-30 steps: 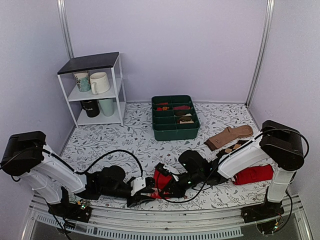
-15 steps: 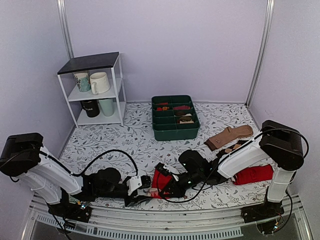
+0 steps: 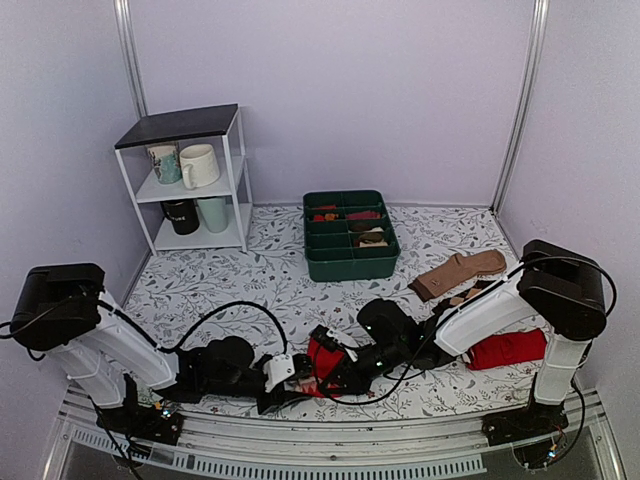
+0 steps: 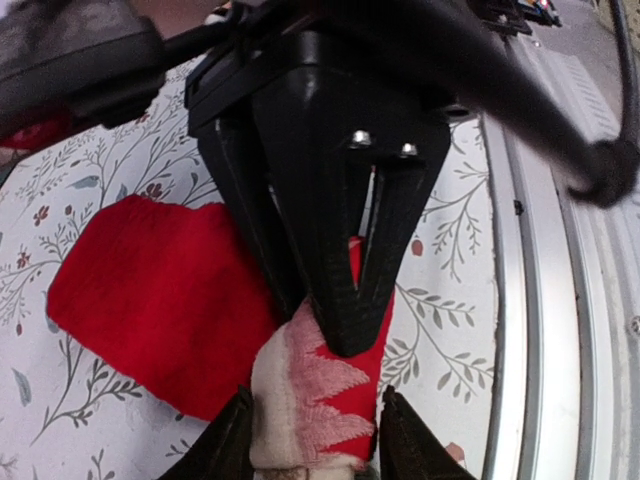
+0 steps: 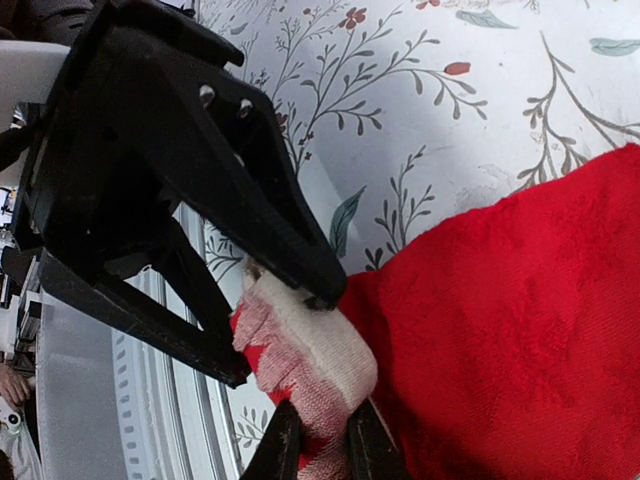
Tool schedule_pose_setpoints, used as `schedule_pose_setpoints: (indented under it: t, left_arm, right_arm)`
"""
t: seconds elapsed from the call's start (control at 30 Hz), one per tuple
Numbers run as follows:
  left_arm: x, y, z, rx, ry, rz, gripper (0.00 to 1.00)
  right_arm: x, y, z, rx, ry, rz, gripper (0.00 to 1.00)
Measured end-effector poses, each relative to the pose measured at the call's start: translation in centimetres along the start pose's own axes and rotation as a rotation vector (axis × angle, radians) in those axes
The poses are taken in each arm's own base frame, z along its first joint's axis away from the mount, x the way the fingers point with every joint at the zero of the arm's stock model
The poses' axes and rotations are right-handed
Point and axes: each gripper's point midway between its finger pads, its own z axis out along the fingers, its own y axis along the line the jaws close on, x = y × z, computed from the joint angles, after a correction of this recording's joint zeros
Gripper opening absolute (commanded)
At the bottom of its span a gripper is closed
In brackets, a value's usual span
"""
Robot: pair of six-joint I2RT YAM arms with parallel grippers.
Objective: Roll the socks
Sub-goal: Roll a pair of socks at the center of the board.
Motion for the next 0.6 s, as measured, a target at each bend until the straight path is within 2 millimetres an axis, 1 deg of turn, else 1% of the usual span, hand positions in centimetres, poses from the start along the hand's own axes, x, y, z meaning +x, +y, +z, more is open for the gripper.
schedule_pose_setpoints:
  t: [0.07, 0.2, 0.23, 0.27, 0.3, 0.33, 0.47, 0.57, 0.6]
  left_arm:
    - [0.0, -0.1, 0.2, 0.006, 0.003, -0.001, 0.29]
    - [0.2, -0.3, 0.6, 0.022, 0.015, 0.003, 0.21]
    - [0.1, -0.4, 0.6, 0.024, 0.015, 0.0, 0.18]
    - [0.2, -0.4, 0.6, 0.026, 0.015, -0.001, 0.13]
    - [0.2, -0.4, 0.6, 0.027, 0.015, -0.004, 0.02]
    - [0.2, -0.5, 0.6, 0.029, 0.015, -0.01, 0.0]
    - [0.1, -0.5, 0.8, 0.039, 0.02, -0.019, 0.0]
    - [-0.1, -0.5, 1.2, 0.066, 0.029, -0.045, 0.0]
    - [-0.2, -0.4, 1.5, 0.081, 0.033, -0.063, 0.0]
  right_arm:
    - [0.0, 0.0, 0.0, -0.003, 0.001, 0.002, 0.1]
    - [0.0, 0.0, 0.0, -0.008, 0.002, 0.004, 0.11]
    - [0.0, 0.0, 0.0, -0.008, 0.002, 0.003, 0.11]
    - [0.0, 0.0, 0.0, -0.008, 0.002, 0.004, 0.11]
    - [0.0, 0.0, 0.0, -0.009, 0.002, 0.004, 0.11]
    - [0.0, 0.0, 0.0, -0.009, 0.002, 0.004, 0.11]
    - [0.1, 0.0, -0.1, -0.011, 0.005, 0.011, 0.13]
    - [0.2, -0.1, -0.5, -0.007, 0.013, 0.025, 0.26]
    - [0.3, -0.2, -0.7, 0.001, 0.015, 0.03, 0.3]
